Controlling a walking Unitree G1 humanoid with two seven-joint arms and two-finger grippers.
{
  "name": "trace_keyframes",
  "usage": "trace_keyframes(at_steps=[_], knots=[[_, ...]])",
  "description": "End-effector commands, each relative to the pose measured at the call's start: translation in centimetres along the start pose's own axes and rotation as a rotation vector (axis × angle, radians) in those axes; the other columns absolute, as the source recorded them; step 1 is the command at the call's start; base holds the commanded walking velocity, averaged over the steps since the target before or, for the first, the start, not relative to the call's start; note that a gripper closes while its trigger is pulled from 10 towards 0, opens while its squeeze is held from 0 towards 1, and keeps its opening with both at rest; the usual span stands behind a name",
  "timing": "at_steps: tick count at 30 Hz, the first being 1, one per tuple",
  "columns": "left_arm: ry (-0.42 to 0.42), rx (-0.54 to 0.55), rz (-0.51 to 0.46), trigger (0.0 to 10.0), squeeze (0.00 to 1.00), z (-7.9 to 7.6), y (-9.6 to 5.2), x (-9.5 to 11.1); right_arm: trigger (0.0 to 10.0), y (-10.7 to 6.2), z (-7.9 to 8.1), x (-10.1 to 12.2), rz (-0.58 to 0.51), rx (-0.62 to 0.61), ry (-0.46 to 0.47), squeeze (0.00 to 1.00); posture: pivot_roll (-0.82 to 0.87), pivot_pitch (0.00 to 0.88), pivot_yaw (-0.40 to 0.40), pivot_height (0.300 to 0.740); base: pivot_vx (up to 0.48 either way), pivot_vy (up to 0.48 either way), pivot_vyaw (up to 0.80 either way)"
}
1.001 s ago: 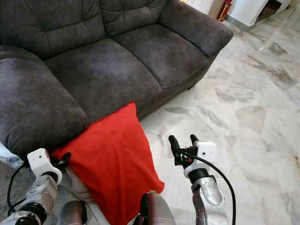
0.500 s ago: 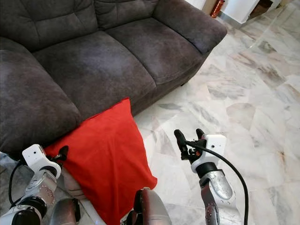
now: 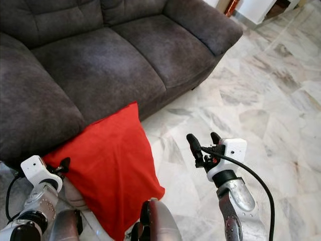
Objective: Move the pillow to the sofa from floor
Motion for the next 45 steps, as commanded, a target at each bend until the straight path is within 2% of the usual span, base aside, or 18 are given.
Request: trace_keyframes(at_steps=[1, 6, 13, 20, 24, 27, 32, 33, 34, 35, 40, 45], knots=[[-0.027, -0.014, 0.039, 10.0, 0.0, -0.3, -0.3, -1.3, 10.0, -0.9, -0.5, 0.7, -0.002, -0.022, -0.015, 0.0, -0.16, 0.238, -0.317, 0.63, 0.0, 0.0, 0.0], [-0.058, -0.04, 0.028, 10.0, 0.0, -0.4, -0.2, -1.0, 10.0, -1.9, -0.2, 1.4, 0.005, -0.019, -0.019, 0.0, -0.19, 0.235, -0.329, 0.63, 0.0, 0.0, 0.0], [-0.059, -0.051, 0.022, 10.0, 0.0, -0.4, 0.0, -0.5, 10.0, -2.8, -0.2, 2.9, 0.007, -0.022, -0.04, 0.0, -0.22, 0.239, -0.353, 0.63, 0.0, 0.0, 0.0], [-0.042, -0.053, 0.026, 10.0, 0.0, -0.1, 0.0, -0.3, 10.0, -3.4, 0.4, 4.0, 0.009, -0.013, -0.049, 0.0, -0.24, 0.241, -0.371, 0.63, 0.0, 0.0, 0.0], [-0.006, -0.035, 0.05, 10.0, 0.0, 0.1, 0.0, -0.7, 10.0, -3.9, 0.4, 4.5, 0.014, -0.016, -0.055, 0.0, -0.25, 0.243, -0.378, 0.63, 0.0, 0.0, 0.0], [0.019, -0.022, 0.061, 10.0, 0.0, -0.3, 0.1, -0.7, 10.0, -4.3, 0.4, 4.9, 0.022, -0.017, -0.058, 0.0, -0.26, 0.247, -0.381, 0.63, 0.0, 0.0, 0.0], [0.014, -0.027, 0.057, 10.0, 0.0, -0.7, 0.2, -0.5, 10.0, -4.4, 0.4, 5.0, 0.024, -0.016, -0.06, 0.0, -0.26, 0.25, -0.385, 0.63, 0.0, 0.0, 0.0], [0.005, -0.036, 0.05, 2.7, 0.0, -1.0, 0.3, -0.3, 10.0, -4.4, 0.5, 5.1, 0.024, -0.017, -0.059, 0.0, -0.26, 0.251, -0.385, 0.63, 0.0, 0.0, 0.0], [0.005, -0.036, 0.05, 2.7, 0.0, -1.0, 0.3, -0.3, 10.0, -4.4, 0.5, 5.1, 0.024, -0.017, -0.059, 0.0, -0.26, 0.251, -0.385, 0.63, 0.0, 0.0, 0.0], [-0.004, -0.043, 0.044, 0.0, 0.0, -1.2, 0.3, -0.1, 10.0, -4.4, 0.5, 5.2, 0.023, -0.018, -0.059, 0.0, -0.26, 0.251, -0.385, 0.63, 0.0, 0.0, 0.0], [-0.049, -0.064, 0.032, 0.0, 0.0, -1.7, 0.4, 0.1, 10.0, -4.3, 0.7, 5.4, 0.02, -0.018, -0.055, 0.0, -0.26, 0.258, -0.387, 0.63, 0.0, 0.0, 0.0], [-0.059, -0.068, 0.044, 0.0, 0.0, -1.9, 0.3, -0.3, 10.0, -4.3, 0.8, 5.4, 0.029, -0.019, -0.049, 0.0, -0.26, 0.26, -0.388, 0.63, 0.0, 0.0, 0.0]])
Point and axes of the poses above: a point about 5 cm out from each wrist's last joint towards the gripper, its own y axis pointing out of the wrist towards the gripper, its own x axis along the axis of the wrist's last joint, z = x × y, the point moved 5 cm from there along y, pointing out of the wrist towards the gripper, and after that the axes turned 10 degrees about y, right-handed, at the moved point
